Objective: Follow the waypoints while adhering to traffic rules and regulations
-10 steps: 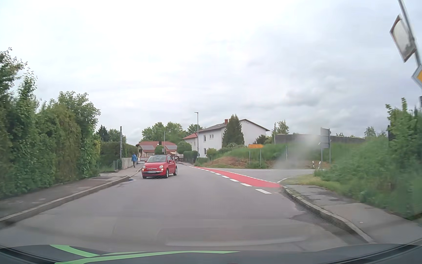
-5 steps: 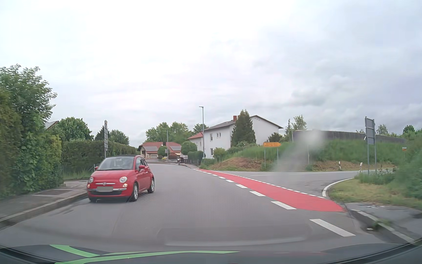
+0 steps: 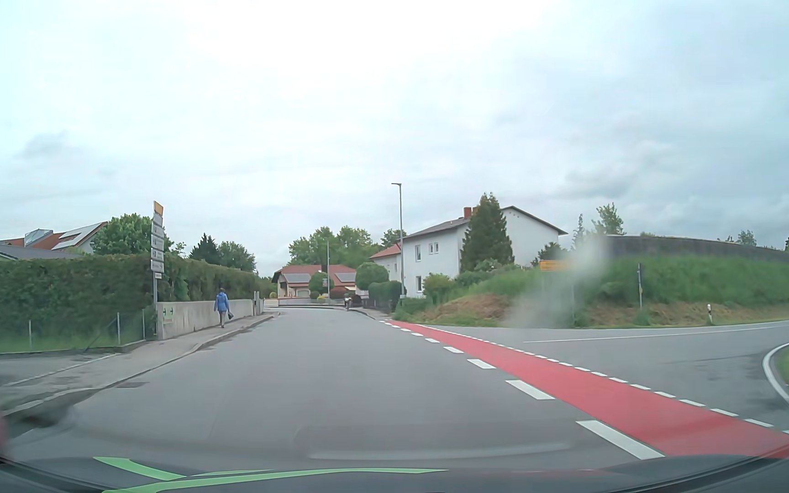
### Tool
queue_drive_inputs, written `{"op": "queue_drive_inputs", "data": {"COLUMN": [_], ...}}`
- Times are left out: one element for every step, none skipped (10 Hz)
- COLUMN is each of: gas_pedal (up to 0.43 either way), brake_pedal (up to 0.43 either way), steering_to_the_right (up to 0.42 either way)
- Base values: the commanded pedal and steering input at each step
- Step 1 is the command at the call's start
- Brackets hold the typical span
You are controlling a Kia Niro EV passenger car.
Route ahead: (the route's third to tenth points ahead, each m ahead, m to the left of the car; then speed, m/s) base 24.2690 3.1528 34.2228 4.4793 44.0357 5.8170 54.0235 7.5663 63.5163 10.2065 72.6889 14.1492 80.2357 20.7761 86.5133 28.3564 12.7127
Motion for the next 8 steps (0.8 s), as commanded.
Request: {"op": "queue_drive_inputs", "data": {"gas_pedal": [0.0,0.0,0.0,0.0,0.0,0.0,0.0,0.0], "brake_pedal": [0.0,0.0,0.0,0.037,0.061,0.091,0.104,0.098], "steering_to_the_right": [-0.035,-0.035,-0.035,-0.035,-0.034,-0.032,-0.032,-0.03]}}
